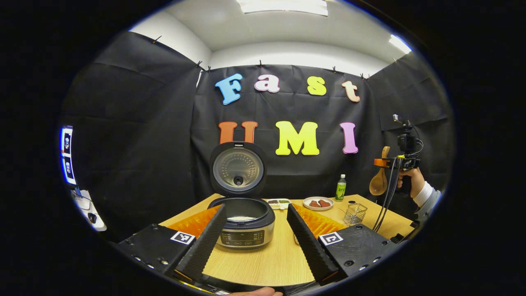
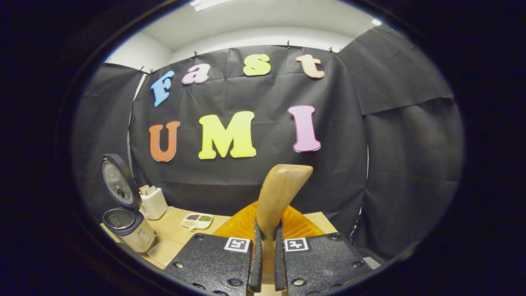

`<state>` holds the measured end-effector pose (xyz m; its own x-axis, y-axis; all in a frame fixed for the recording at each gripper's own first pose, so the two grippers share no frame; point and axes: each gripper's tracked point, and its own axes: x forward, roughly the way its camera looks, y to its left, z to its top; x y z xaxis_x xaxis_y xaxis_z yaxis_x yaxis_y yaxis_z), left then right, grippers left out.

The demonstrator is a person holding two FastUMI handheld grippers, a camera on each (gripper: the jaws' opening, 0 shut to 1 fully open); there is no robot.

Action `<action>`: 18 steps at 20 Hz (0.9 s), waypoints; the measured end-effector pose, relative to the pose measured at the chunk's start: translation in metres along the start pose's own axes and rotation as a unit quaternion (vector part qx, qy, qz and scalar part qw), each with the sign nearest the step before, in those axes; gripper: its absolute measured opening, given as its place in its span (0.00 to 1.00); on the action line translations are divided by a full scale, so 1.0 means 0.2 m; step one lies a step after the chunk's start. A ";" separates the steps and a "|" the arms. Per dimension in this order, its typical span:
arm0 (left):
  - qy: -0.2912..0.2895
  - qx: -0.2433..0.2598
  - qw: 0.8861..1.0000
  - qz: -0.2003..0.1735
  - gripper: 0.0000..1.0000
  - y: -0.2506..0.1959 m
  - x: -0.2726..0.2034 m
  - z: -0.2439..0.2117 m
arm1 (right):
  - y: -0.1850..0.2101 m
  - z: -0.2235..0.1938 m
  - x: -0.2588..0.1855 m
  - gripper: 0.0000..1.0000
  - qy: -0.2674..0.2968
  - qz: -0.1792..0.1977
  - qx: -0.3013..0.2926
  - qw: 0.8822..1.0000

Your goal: Close the left gripper, press the button to open the rice cooker; take a wooden spoon from the chopstick holder with the right hand, scoop a spoonful of rice and pour it into the rice cooker, then put the wooden spoon back into the chopstick holder.

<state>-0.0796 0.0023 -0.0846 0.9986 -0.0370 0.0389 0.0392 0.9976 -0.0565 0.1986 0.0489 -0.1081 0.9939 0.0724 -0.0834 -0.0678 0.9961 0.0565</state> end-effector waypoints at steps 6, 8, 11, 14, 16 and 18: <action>0.013 -0.006 1.000 -0.011 0.94 -0.04 0.07 -0.06 | -0.04 -0.19 0.18 0.17 0.030 0.001 0.038 0.999; 0.010 -0.016 1.000 -0.005 0.94 -0.03 0.07 -0.05 | -0.02 -0.25 0.25 0.17 0.036 0.008 0.050 0.998; 0.007 -0.026 1.000 -0.013 0.95 -0.08 0.11 -0.05 | 0.00 -0.37 0.34 0.19 0.043 0.011 0.065 0.997; 0.010 -0.015 1.000 -0.016 0.94 -0.12 0.16 -0.06 | -0.01 -0.48 0.41 0.23 0.054 0.018 0.072 0.996; 0.009 -0.010 1.000 -0.013 0.94 -0.13 0.19 -0.05 | -0.02 -0.51 0.42 0.29 0.059 0.032 0.079 0.995; 0.001 -0.019 1.000 -0.008 0.94 -0.15 0.25 -0.04 | -0.09 -0.50 0.42 0.60 0.052 0.017 0.070 0.996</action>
<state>-0.0300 -0.0301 -0.0883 0.9979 -0.0521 0.0384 0.0555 0.9940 -0.0943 0.2752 0.0423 -0.2164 0.9763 0.1175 -0.1819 -0.0806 0.9768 0.1986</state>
